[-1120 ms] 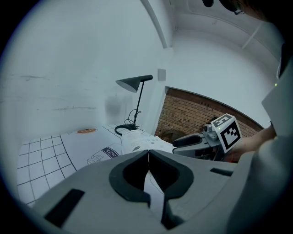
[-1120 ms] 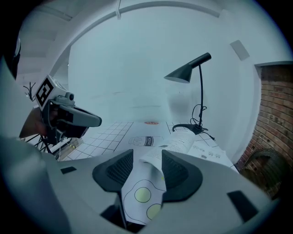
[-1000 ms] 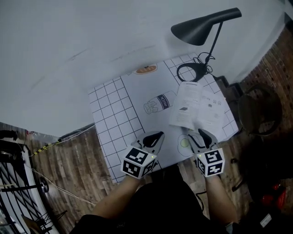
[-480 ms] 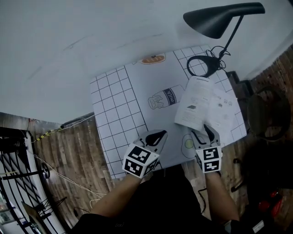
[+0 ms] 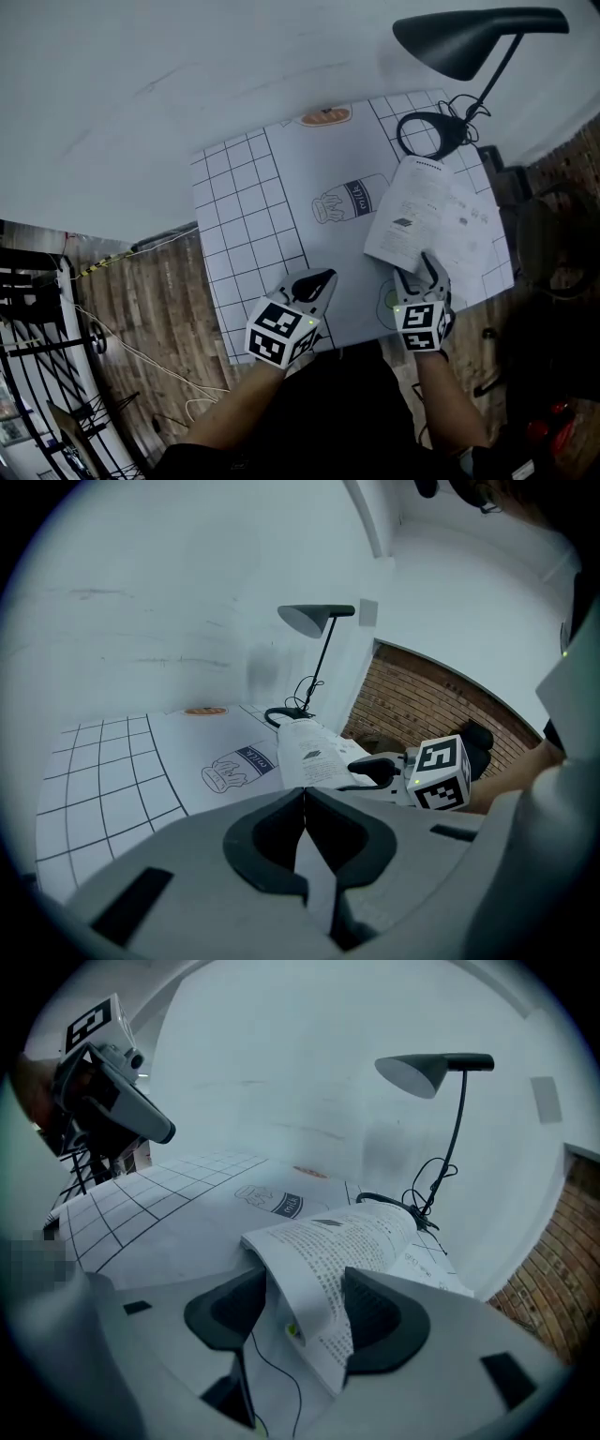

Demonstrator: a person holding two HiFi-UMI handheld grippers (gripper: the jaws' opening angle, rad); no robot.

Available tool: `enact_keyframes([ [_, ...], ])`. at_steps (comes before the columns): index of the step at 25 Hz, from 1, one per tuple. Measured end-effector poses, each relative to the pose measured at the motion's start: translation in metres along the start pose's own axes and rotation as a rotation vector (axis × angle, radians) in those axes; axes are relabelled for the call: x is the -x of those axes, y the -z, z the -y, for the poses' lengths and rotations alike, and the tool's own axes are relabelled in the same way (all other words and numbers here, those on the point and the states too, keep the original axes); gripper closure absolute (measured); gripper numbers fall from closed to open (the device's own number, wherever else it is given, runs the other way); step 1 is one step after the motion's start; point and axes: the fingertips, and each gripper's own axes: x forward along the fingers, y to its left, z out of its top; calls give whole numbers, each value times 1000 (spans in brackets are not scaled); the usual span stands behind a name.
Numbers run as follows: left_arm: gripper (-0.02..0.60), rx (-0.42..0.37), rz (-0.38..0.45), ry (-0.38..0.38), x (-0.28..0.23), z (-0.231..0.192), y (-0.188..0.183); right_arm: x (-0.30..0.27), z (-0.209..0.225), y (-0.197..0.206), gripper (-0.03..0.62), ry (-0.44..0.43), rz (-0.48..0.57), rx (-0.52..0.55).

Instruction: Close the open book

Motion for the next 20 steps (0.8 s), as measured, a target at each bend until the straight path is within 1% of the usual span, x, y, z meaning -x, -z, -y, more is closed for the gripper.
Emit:
enact_keyframes([
  [5,571,3,0,4,-2,3,2,-1,2,-4,356,5,16,14],
  [10,571,9,-6,15,0,9,7,10,4,-3,419,5,47,11],
  [14,571,6,-6,28,2,14,6,18,8,-2,450,18,52,-9],
  [20,571,-20,1,58,3,23,-4,29,19,0,490,48,48,-64],
])
